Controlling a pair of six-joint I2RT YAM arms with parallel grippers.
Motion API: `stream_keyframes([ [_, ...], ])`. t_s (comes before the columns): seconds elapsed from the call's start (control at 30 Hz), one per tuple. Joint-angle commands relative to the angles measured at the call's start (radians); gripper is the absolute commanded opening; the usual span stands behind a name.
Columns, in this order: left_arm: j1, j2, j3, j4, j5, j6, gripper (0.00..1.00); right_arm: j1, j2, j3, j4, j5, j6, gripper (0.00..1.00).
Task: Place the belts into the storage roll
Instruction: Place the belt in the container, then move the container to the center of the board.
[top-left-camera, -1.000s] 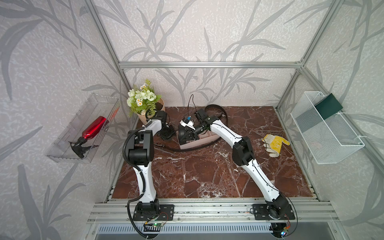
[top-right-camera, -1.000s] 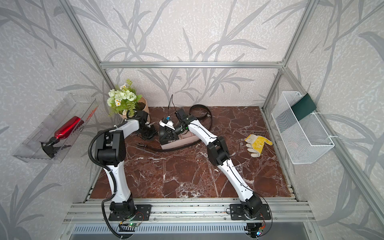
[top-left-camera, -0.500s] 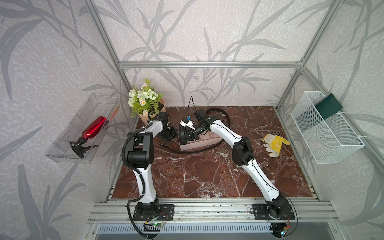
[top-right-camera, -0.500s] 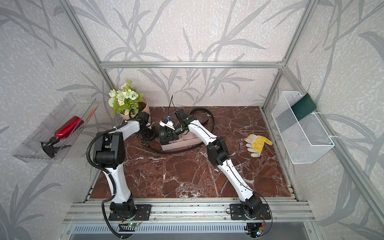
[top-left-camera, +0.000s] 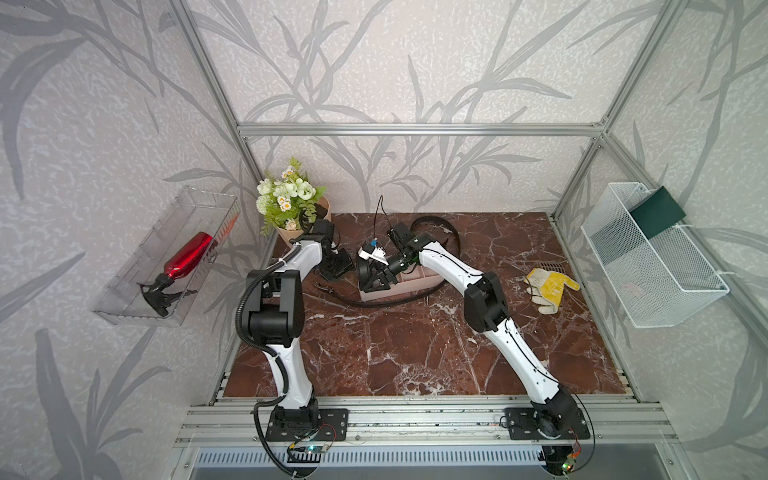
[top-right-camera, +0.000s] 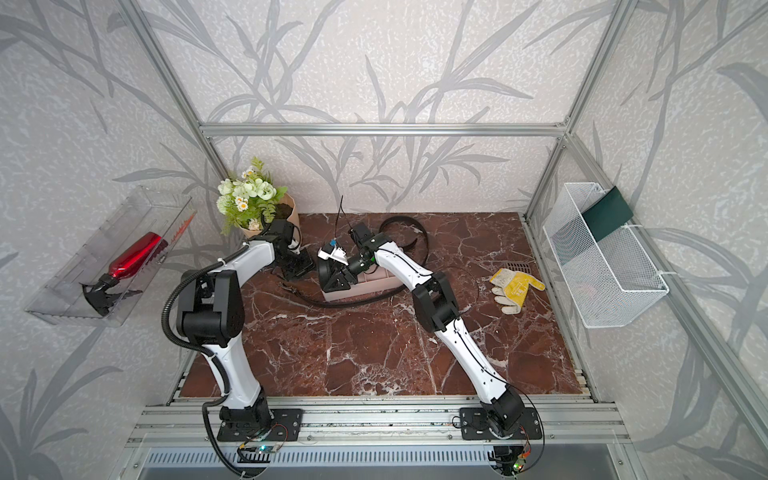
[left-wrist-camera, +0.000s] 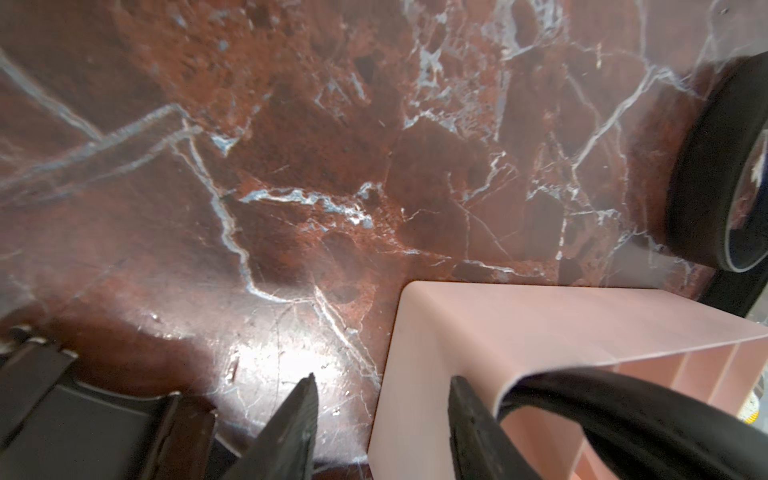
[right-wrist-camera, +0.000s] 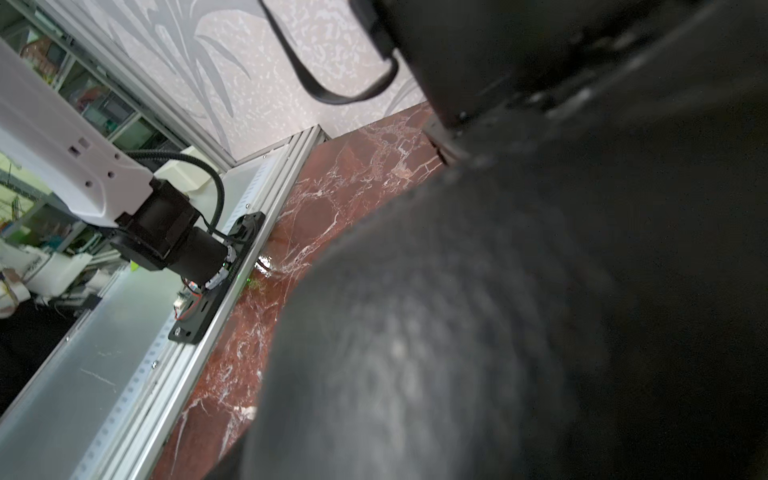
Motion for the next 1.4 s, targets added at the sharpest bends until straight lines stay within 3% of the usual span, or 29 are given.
stream_keyframes([
  [0.0,-0.005,-0.041,-0.018,-0.002,0.015,0.003,0.51,-0.004,-0.126,-0.092,0.091,0.056,0.062,0.69],
  [0.17,-0.004,-0.063,-0.038,0.005,0.017,-0.007,0.52,-0.037,-0.295,-0.369,0.425,0.076,0.257,0.7],
  [0.33,-0.003,-0.107,-0.07,0.025,0.017,-0.028,0.52,-0.102,-0.488,-0.713,0.967,0.149,0.618,0.7],
  [0.43,-0.005,-0.136,-0.091,0.032,0.02,-0.045,0.52,-0.16,-0.606,-0.912,1.243,0.229,0.815,0.66],
  [0.5,-0.004,-0.163,-0.111,0.034,0.015,-0.051,0.52,-0.193,-0.655,-0.977,1.304,0.229,0.905,0.6],
  [0.6,-0.006,-0.2,-0.141,0.037,0.025,-0.066,0.52,-0.215,-0.727,-1.029,1.234,0.238,0.942,0.58],
  [0.8,-0.01,-0.308,-0.221,0.005,-0.004,-0.07,0.53,-0.256,-0.762,-0.893,0.614,0.355,0.931,0.6],
  [1.0,-0.006,-0.434,-0.343,-0.051,-0.051,-0.054,0.53,-0.199,-0.756,-0.824,0.179,0.472,0.743,0.56],
  [1.13,-0.006,-0.534,-0.465,-0.046,-0.081,-0.087,0.54,-0.106,-0.766,-0.911,0.172,0.539,0.801,0.49],
  [1.37,0.014,-0.568,-0.559,-0.02,-0.131,-0.153,0.55,-0.002,-0.726,-1.052,0.414,0.589,1.046,0.39],
])
